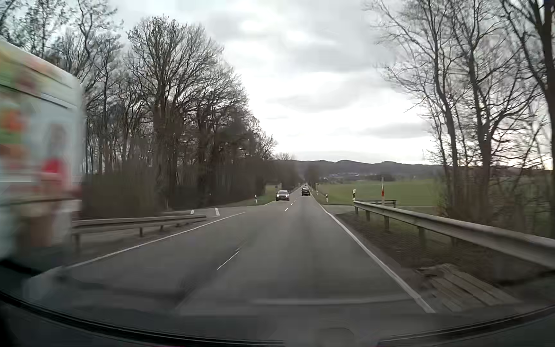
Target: Follow the waypoints while adhering to traffic rules and regulations
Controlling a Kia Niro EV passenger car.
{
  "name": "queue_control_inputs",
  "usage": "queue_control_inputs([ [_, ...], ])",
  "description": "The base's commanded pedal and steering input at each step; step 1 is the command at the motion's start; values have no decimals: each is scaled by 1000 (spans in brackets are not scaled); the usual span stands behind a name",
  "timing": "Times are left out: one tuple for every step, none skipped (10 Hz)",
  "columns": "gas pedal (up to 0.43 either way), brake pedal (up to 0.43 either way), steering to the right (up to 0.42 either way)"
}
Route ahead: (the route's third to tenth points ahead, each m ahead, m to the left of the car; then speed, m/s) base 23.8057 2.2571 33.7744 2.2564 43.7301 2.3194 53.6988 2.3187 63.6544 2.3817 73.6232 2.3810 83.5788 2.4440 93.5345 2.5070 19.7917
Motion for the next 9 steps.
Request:
queue_control_inputs([
  [169, 0, 1],
  [169, 0, 1],
  [169, 0, 2],
  [169, 0, 3],
  [177, 0, 2],
  [177, 0, 1],
  [177, 0, 1],
  [177, 0, 1],
  [177, 0, 1],
])
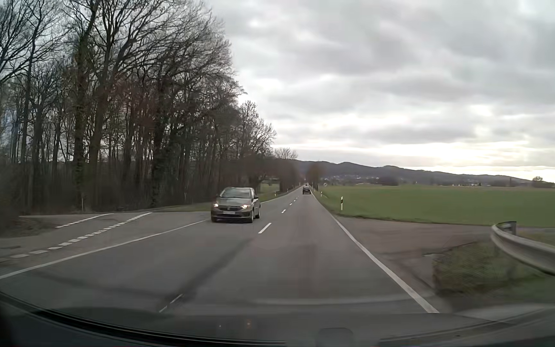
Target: Follow the waypoints while adhering to traffic rules and regulations
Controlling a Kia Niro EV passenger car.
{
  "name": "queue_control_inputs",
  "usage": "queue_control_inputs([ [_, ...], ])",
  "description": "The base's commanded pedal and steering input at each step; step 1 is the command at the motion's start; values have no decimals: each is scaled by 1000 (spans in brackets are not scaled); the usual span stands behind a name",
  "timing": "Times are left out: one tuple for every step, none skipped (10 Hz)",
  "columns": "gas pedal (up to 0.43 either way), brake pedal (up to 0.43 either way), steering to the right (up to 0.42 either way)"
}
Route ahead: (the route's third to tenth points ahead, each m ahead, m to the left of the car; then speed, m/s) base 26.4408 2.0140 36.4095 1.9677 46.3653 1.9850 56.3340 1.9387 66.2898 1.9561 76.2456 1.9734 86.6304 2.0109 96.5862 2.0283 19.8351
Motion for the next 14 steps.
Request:
queue_control_inputs([
  [177, 0, 1],
  [177, 0, 1],
  [177, 0, 1],
  [177, 0, 2],
  [177, 0, 3],
  [177, 0, 3],
  [197, 0, 5],
  [197, 0, 7],
  [197, 0, 7],
  [197, 0, 7],
  [197, 0, 6],
  [209, 0, 6],
  [268, 0, 6],
  [299, 0, 5],
])
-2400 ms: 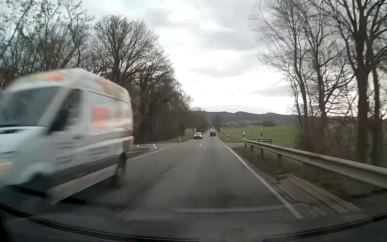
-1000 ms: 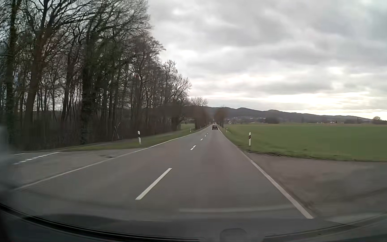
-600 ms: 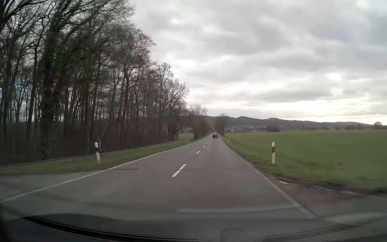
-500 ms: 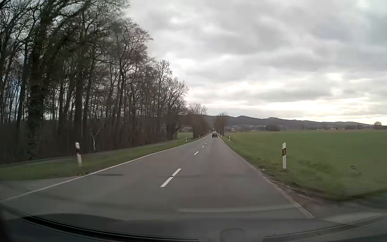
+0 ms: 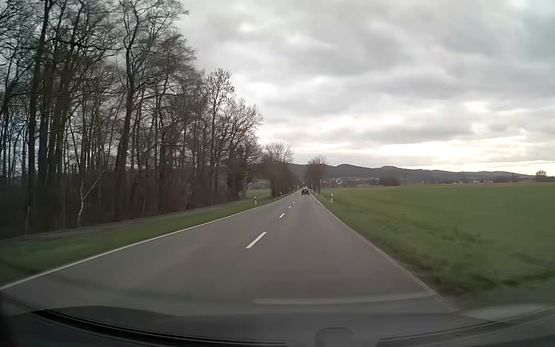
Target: Follow the waypoints while adhering to traffic rules and regulations
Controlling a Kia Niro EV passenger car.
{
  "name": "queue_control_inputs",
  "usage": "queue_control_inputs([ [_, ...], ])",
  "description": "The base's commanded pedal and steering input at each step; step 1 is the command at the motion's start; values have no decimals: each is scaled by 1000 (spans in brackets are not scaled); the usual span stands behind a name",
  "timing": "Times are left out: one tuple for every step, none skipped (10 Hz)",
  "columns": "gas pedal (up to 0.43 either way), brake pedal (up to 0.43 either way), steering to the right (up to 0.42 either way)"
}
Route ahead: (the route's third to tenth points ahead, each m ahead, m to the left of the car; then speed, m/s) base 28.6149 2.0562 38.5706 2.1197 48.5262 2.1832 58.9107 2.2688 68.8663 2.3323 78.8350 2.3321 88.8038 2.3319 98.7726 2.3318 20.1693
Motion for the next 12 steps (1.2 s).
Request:
queue_control_inputs([
  [311, 0, 5],
  [311, 0, 4],
  [311, 0, 2],
  [319, 0, 2],
  [319, 0, 1],
  [331, 0, 0],
  [358, 0, 1],
  [441, 0, 0],
  [480, 0, 1],
  [500, 0, 1],
  [559, 0, 2],
  [571, 0, 2],
])
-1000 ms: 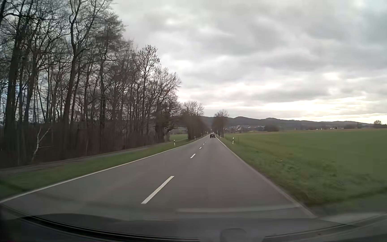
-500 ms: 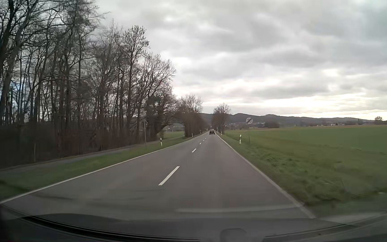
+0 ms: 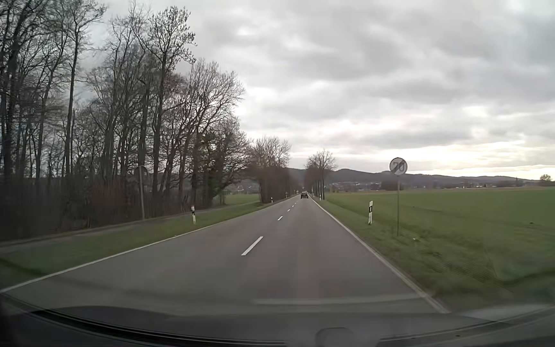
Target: Follow the waypoints while adhering to traffic rules and regulations
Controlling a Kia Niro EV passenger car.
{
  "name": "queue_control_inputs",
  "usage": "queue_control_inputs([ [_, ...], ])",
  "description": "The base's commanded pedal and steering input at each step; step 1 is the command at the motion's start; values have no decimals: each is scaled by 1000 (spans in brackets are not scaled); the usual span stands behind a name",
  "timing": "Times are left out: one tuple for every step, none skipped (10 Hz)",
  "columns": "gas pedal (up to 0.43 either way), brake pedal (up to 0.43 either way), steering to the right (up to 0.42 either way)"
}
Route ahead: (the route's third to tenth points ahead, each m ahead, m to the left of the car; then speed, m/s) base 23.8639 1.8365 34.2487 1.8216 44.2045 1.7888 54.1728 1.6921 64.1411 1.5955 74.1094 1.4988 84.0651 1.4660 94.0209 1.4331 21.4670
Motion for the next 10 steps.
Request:
queue_control_inputs([
  [571, 0, 2],
  [571, 0, 2],
  [571, 0, 2],
  [571, 0, 2],
  [571, 0, 2],
  [571, 0, 2],
  [571, 0, 2],
  [571, 0, 2],
  [571, 0, 2],
  [571, 0, 3],
])
